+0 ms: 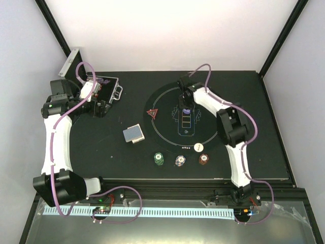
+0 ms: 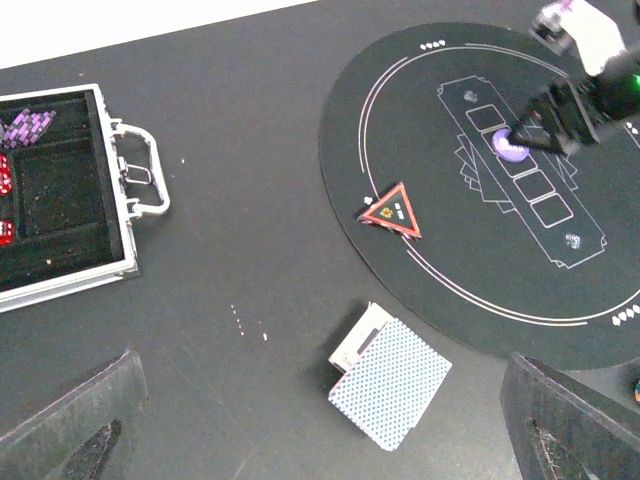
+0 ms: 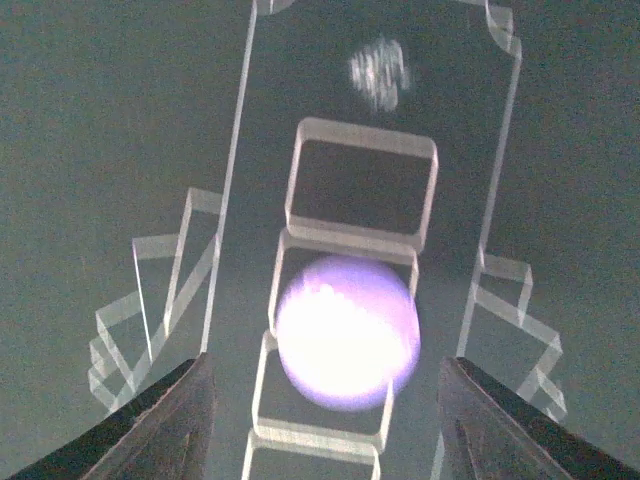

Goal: Distribute texas hold em gaming equipment

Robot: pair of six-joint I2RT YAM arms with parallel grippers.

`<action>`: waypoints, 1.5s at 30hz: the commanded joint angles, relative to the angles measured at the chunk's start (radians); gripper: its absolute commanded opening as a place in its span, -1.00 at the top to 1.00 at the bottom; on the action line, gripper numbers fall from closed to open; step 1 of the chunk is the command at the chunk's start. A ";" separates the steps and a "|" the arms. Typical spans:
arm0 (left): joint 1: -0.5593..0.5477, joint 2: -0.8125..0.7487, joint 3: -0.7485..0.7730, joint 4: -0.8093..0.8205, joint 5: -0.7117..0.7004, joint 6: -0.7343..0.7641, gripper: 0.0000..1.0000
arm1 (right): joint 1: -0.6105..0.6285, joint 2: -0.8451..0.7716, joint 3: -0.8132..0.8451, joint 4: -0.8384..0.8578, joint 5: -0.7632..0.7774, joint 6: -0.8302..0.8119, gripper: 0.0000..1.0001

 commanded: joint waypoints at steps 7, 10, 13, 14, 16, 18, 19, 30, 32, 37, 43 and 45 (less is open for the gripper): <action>0.007 -0.006 0.009 0.022 0.038 -0.016 -0.98 | 0.046 -0.297 -0.483 0.221 -0.043 0.014 -0.31; 0.007 -0.006 0.010 0.026 0.033 -0.015 -0.98 | 0.052 -0.288 -0.503 0.231 -0.049 0.016 -0.30; 0.008 -0.004 0.013 0.027 0.033 -0.019 -0.98 | 0.052 -0.265 -0.483 0.226 -0.037 0.017 -0.16; 0.007 -0.005 0.011 0.027 0.033 -0.020 -0.98 | 0.052 -0.253 -0.468 0.224 -0.028 0.017 -0.06; 0.007 -0.006 0.011 0.030 0.029 -0.025 -0.98 | 0.050 -0.220 -0.429 0.209 -0.007 0.020 0.16; 0.007 -0.007 0.008 0.033 0.024 -0.029 -0.98 | 0.051 -0.185 -0.393 0.200 0.006 0.023 0.29; 0.008 -0.007 0.009 0.033 0.022 -0.029 -0.98 | 0.051 -0.169 -0.379 0.200 0.016 0.025 0.35; 0.008 -0.017 0.000 0.049 -0.002 -0.037 -0.98 | 0.010 0.079 -0.027 0.074 0.116 0.003 0.52; 0.007 -0.016 0.002 0.045 0.002 -0.040 -0.98 | 0.005 0.143 0.121 0.025 0.128 -0.010 0.53; 0.008 -0.014 -0.010 0.049 0.007 -0.040 -0.98 | -0.002 0.288 0.413 -0.083 0.136 -0.041 0.53; 0.007 -0.009 -0.001 0.027 0.002 -0.037 -0.98 | 0.001 0.233 0.416 -0.105 0.094 -0.047 0.48; 0.008 -0.012 0.003 0.020 0.003 -0.038 -0.98 | 0.013 0.136 0.304 -0.084 0.081 -0.050 0.42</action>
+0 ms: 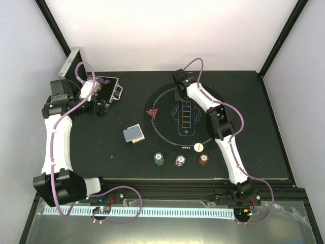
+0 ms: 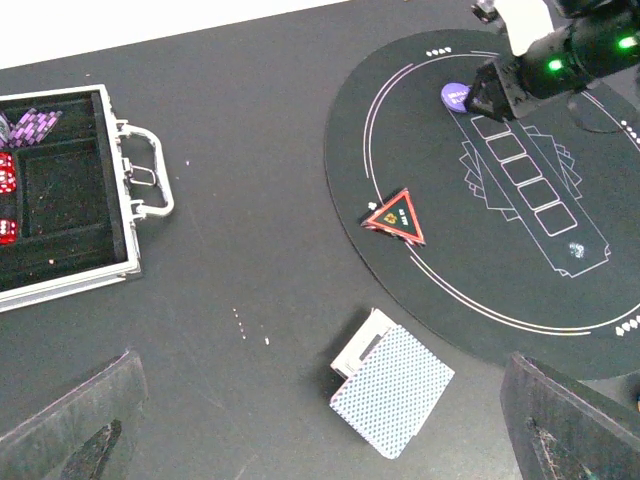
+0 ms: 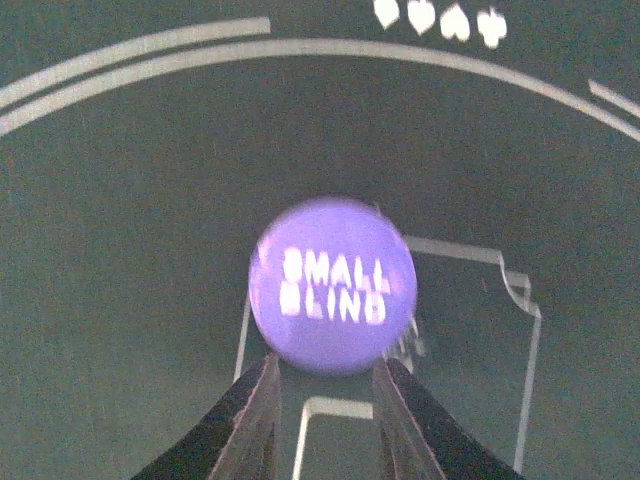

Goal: Distribute texas hold em gaming equipment

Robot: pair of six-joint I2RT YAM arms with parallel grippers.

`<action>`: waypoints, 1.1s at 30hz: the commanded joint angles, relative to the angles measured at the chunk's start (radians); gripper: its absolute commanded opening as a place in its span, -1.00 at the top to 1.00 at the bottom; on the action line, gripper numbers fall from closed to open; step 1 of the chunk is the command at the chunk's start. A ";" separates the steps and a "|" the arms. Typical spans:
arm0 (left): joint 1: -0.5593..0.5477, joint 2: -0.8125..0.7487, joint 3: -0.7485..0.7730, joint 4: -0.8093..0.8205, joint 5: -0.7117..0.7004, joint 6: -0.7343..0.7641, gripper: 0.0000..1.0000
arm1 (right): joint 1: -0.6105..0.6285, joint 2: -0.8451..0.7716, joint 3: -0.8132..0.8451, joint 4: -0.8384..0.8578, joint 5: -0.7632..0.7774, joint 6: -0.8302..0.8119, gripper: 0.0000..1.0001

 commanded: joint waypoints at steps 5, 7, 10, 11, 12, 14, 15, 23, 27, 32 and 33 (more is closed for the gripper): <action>0.008 -0.027 0.019 -0.028 0.025 -0.017 -0.98 | 0.086 -0.531 -0.600 0.120 -0.005 0.014 -0.12; 0.008 -0.035 0.012 -0.026 0.034 -0.020 -0.98 | 0.120 -0.667 -0.803 0.170 0.002 0.039 -0.25; 0.007 -0.047 0.001 -0.014 0.048 -0.024 -0.98 | 0.160 -0.819 -1.085 0.210 0.006 0.076 -0.42; 0.007 -0.048 -0.002 -0.010 0.051 -0.027 -0.98 | 0.167 -0.856 -1.148 0.219 -0.008 0.081 -0.45; 0.008 -0.049 -0.002 -0.010 0.058 -0.028 -0.98 | 0.174 -0.888 -1.209 0.229 -0.027 0.086 -0.49; 0.007 -0.046 -0.002 -0.012 0.063 -0.025 -0.98 | 0.191 -0.941 -1.298 0.237 -0.040 0.103 -0.52; 0.007 -0.047 -0.002 -0.013 0.064 -0.023 -0.98 | 0.200 -0.963 -1.333 0.239 -0.040 0.114 -0.52; 0.007 -0.051 0.001 -0.015 0.060 -0.025 -0.98 | 0.208 -0.996 -1.429 0.238 -0.047 0.151 -0.44; 0.008 -0.051 0.004 -0.008 0.067 -0.033 -0.98 | 0.209 -0.997 -1.448 0.229 -0.058 0.147 -0.39; 0.007 -0.044 0.009 0.000 0.068 -0.038 -0.98 | 0.209 -1.004 -1.481 0.234 -0.076 0.144 -0.36; 0.007 -0.044 0.010 0.000 0.069 -0.039 -0.98 | 0.208 -1.002 -1.480 0.233 -0.089 0.143 -0.37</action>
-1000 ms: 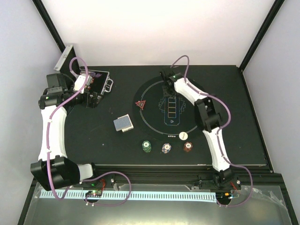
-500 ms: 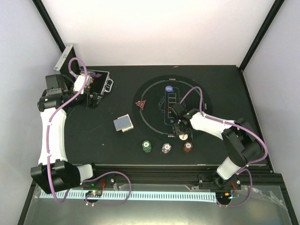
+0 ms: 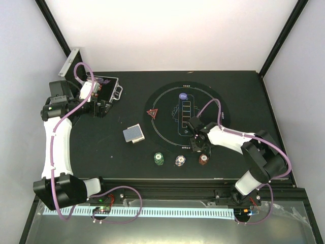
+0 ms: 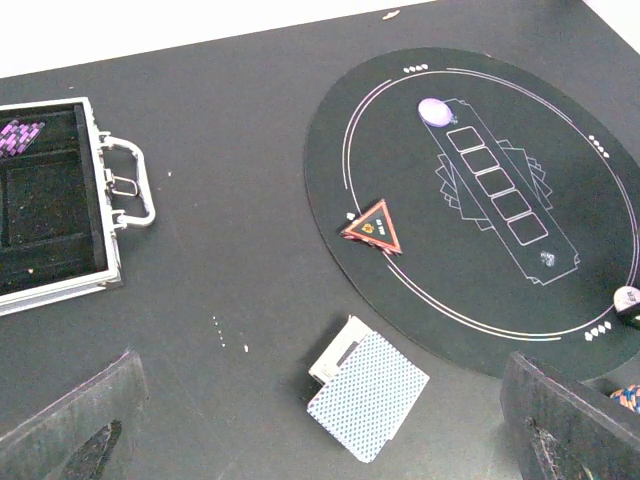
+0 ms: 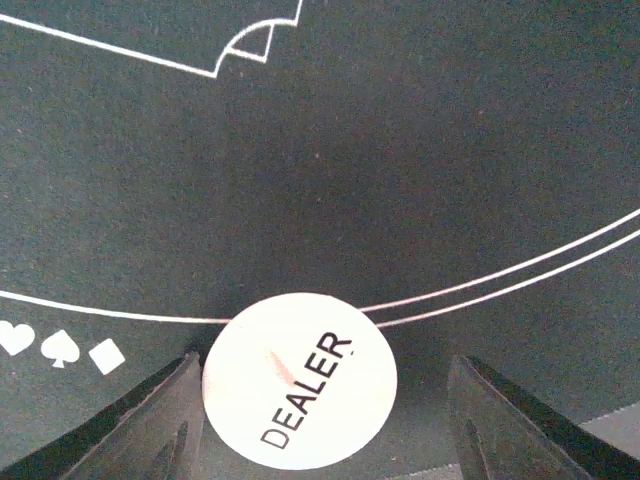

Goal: Distribute texas hold em gaming equipment

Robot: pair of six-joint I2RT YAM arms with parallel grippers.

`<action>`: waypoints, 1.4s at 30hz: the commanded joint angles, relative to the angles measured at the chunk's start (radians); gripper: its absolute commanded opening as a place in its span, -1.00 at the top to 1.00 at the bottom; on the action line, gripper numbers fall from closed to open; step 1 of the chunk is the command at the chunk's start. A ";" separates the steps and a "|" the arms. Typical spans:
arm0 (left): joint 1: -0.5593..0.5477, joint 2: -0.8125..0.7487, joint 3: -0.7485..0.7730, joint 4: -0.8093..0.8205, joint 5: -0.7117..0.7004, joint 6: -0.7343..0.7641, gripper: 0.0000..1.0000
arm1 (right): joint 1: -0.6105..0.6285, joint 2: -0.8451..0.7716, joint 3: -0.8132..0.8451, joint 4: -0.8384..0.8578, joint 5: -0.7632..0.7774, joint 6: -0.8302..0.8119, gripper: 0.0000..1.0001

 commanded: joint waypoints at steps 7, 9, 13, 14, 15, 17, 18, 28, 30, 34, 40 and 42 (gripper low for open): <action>0.008 -0.010 0.014 0.016 0.031 -0.017 -0.97 | 0.006 -0.007 -0.007 -0.016 -0.036 0.005 -0.40; 0.007 -0.007 0.018 0.017 0.030 -0.020 -0.98 | 0.005 0.009 -0.002 -0.028 -0.014 0.019 -0.35; 0.007 -0.005 0.026 0.012 0.028 -0.019 -0.98 | -0.013 0.042 0.011 -0.053 0.050 0.055 -0.21; 0.007 -0.006 0.029 0.012 0.028 -0.019 -0.98 | -0.022 0.051 0.017 -0.061 0.063 0.060 -0.18; 0.007 -0.006 0.030 0.012 0.027 -0.020 -0.98 | -0.030 0.058 0.023 -0.065 0.076 0.066 -0.15; 0.008 -0.005 0.034 0.011 0.032 -0.026 -0.98 | -0.049 0.065 0.038 -0.070 0.094 0.073 -0.11; 0.008 -0.005 0.034 0.010 0.032 -0.027 -0.98 | -0.059 0.067 0.047 -0.071 0.100 0.074 -0.09; 0.008 0.000 0.036 0.009 0.023 -0.021 -0.98 | -0.158 0.111 0.129 -0.060 0.162 0.058 0.01; 0.008 0.002 0.037 0.008 0.021 -0.020 -0.98 | -0.164 0.122 0.153 -0.065 0.169 0.050 0.03; 0.009 0.004 0.043 0.001 0.017 -0.016 -0.98 | -0.165 0.118 0.199 -0.083 0.176 0.032 0.03; 0.008 0.008 0.056 -0.019 -0.018 -0.009 -0.98 | -0.045 -0.005 0.262 -0.160 0.145 0.043 -0.53; 0.008 0.015 0.067 -0.027 -0.030 -0.015 -0.98 | 0.045 -0.038 0.316 -0.200 0.140 0.063 -0.65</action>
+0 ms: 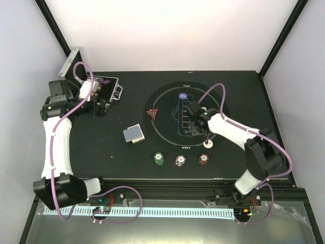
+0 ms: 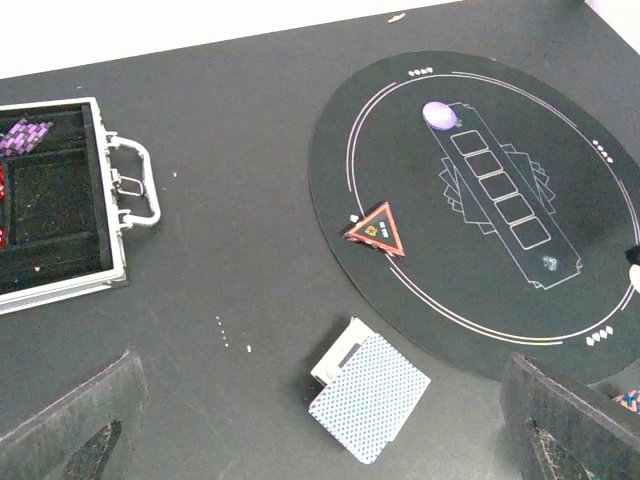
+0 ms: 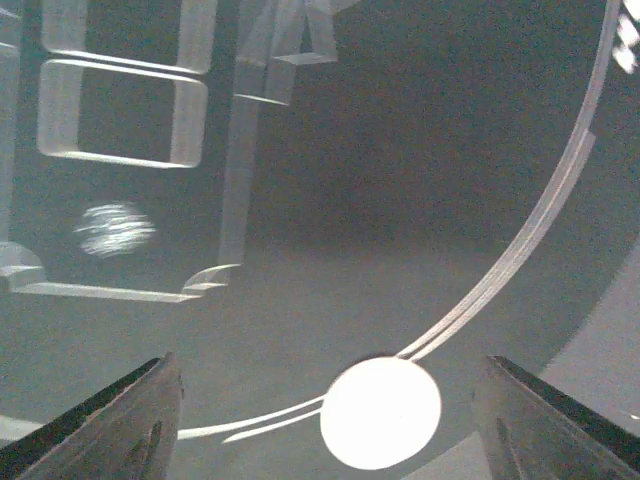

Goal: Distribute texas hold em gaming equipment

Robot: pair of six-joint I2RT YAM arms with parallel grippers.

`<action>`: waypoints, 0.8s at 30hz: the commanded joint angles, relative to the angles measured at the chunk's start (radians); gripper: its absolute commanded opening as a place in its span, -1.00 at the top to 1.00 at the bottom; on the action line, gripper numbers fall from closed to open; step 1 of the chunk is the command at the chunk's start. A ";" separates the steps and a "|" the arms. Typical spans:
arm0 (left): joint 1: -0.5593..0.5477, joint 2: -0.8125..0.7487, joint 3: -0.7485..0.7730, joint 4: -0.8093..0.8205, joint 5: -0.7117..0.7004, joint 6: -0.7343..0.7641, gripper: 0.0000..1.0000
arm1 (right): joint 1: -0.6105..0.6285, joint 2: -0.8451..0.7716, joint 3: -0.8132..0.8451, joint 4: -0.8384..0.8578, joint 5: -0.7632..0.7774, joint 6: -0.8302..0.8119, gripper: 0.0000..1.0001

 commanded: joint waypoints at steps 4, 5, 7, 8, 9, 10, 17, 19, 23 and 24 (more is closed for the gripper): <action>0.009 0.023 0.078 -0.049 -0.031 -0.010 -0.98 | 0.302 -0.117 0.181 -0.110 -0.061 0.064 -0.82; 0.009 0.021 0.079 -0.052 -0.031 -0.009 -0.98 | 0.348 -0.112 0.202 -0.113 -0.079 0.072 -0.87; 0.009 0.015 0.075 -0.053 -0.036 -0.007 -0.98 | 0.437 -0.081 0.249 -0.128 -0.094 0.085 -0.93; 0.010 0.010 0.073 -0.052 -0.039 -0.006 -0.98 | 0.480 -0.056 0.274 -0.139 -0.095 0.090 -0.94; 0.009 0.007 0.071 -0.052 -0.041 -0.006 -0.98 | 0.514 -0.031 0.295 -0.149 -0.100 0.095 -0.95; 0.008 0.005 0.070 -0.052 -0.043 -0.005 -0.98 | 0.542 -0.004 0.310 -0.155 -0.106 0.100 -0.96; 0.008 0.023 0.096 -0.090 -0.049 0.021 -0.98 | 0.610 0.131 0.341 -0.138 -0.147 0.106 -0.84; 0.009 0.029 0.105 -0.102 -0.056 0.026 -0.98 | 0.615 0.154 0.346 -0.136 -0.153 0.100 -0.75; 0.009 0.024 0.105 -0.092 -0.071 0.024 -0.98 | 0.616 0.188 0.346 -0.134 -0.163 0.093 -0.67; 0.009 0.022 0.104 -0.089 -0.071 0.024 -0.98 | 0.617 0.194 0.344 -0.131 -0.167 0.092 -0.64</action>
